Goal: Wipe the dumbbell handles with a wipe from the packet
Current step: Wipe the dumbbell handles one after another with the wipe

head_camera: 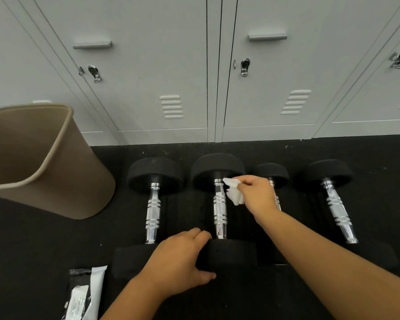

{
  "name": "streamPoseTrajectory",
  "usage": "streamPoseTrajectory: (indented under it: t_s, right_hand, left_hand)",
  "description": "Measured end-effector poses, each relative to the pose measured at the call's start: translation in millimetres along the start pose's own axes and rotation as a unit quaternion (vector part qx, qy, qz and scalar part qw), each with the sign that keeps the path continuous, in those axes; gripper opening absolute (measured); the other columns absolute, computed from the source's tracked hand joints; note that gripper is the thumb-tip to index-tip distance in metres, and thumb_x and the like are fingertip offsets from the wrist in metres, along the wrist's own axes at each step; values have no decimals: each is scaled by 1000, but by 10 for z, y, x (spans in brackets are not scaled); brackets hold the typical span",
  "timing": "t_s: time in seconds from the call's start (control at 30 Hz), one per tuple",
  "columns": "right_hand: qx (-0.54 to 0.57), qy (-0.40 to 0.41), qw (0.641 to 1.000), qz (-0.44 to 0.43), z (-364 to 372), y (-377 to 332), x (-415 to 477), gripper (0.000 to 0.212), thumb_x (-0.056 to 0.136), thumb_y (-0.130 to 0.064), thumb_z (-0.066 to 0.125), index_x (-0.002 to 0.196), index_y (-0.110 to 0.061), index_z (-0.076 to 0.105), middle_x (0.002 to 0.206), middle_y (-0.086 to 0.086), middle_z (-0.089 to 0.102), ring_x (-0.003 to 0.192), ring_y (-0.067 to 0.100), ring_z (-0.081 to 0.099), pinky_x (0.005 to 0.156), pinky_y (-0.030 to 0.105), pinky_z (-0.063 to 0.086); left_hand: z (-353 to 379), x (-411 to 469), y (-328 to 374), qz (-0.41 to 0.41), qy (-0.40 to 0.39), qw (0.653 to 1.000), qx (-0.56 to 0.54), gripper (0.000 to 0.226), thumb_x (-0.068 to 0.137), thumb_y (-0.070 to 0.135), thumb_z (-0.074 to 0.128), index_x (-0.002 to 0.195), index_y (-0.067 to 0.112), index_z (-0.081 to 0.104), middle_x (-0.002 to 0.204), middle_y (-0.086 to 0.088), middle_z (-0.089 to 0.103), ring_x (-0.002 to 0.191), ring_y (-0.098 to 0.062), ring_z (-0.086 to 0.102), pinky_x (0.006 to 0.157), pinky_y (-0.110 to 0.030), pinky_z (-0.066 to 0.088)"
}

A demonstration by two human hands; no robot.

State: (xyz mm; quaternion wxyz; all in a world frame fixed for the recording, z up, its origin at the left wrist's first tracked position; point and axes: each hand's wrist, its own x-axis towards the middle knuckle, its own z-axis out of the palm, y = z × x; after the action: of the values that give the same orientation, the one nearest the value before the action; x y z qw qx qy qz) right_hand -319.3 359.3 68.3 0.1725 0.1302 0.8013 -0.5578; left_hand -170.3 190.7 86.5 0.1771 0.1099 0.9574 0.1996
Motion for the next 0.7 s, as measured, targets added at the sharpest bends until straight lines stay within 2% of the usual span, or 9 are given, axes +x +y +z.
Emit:
streamPoseTrajectory:
  t_s: [0.1,0.13,0.23,0.3,0.37,0.4,0.47,0.57,0.7]
  right_hand:
    - [9,-67,997,34,197,145,-57,21,83,0,55,79,-15,69,80,8,68,80,25,65,75,40,56]
    - [3,-86,995,49,195,177,-97,20,83,1,54,75,-15,63,79,9,66,77,25,64,70,38,56]
    - [-31,-162,984,68,53,265,-237,24,80,7,55,69,-14,56,71,10,60,63,19,59,51,20,48]
    - [-125,-247,959,63,-57,242,-352,20,76,8,59,71,-12,61,66,4,58,63,14,56,54,19,44]
    - [-237,-306,921,40,-129,148,-394,14,75,-1,64,76,-15,68,66,-4,60,69,11,57,61,21,43]
    - [-272,-302,914,9,-153,75,-373,16,76,-3,64,76,-18,69,67,-6,62,72,12,60,64,21,44]
    - [-301,-215,926,-78,-171,-79,-261,23,79,-4,59,73,-25,67,71,-3,67,78,17,66,69,26,49]
    - [-293,-93,938,-160,-93,-269,-108,19,86,-7,54,86,-22,66,88,3,69,81,20,66,73,33,53]
    - [-380,-98,895,-214,124,-277,-19,24,89,-8,52,106,-16,67,105,6,62,88,19,57,76,29,47]
  left_hand:
    - [1,23,-10,1,-2,1000,-4,65,75,61,67,131,37,43,118,16,52,104,-6,54,87,-31,51]
    - [0,26,-18,1,-4,1000,-5,66,75,61,67,132,36,43,119,16,52,104,-6,54,87,-31,51]
    - [-3,15,-33,2,-9,1000,-9,67,75,60,68,133,37,43,120,16,53,104,-6,54,87,-30,51]
    - [-11,12,-37,1,-8,1000,-8,67,75,59,69,132,37,43,119,16,53,103,-6,54,85,-28,50]
    - [-15,15,-32,1,-4,1000,-6,67,75,60,69,132,37,43,118,16,53,102,-6,55,83,-28,50]
    - [-15,12,-28,-1,-2,1000,-7,67,75,60,69,132,37,43,117,16,53,102,-6,55,82,-28,50]
    - [-13,3,-19,-4,2,1000,-11,67,74,61,68,132,38,43,117,16,53,102,-6,56,83,-29,50]
    - [-19,-7,6,-1,1,1000,-12,69,75,61,68,135,37,42,119,16,52,104,-6,55,85,-30,50]
    - [-42,-2,25,5,2,1000,-4,68,77,59,67,136,35,42,120,14,52,103,-6,54,85,-24,47]
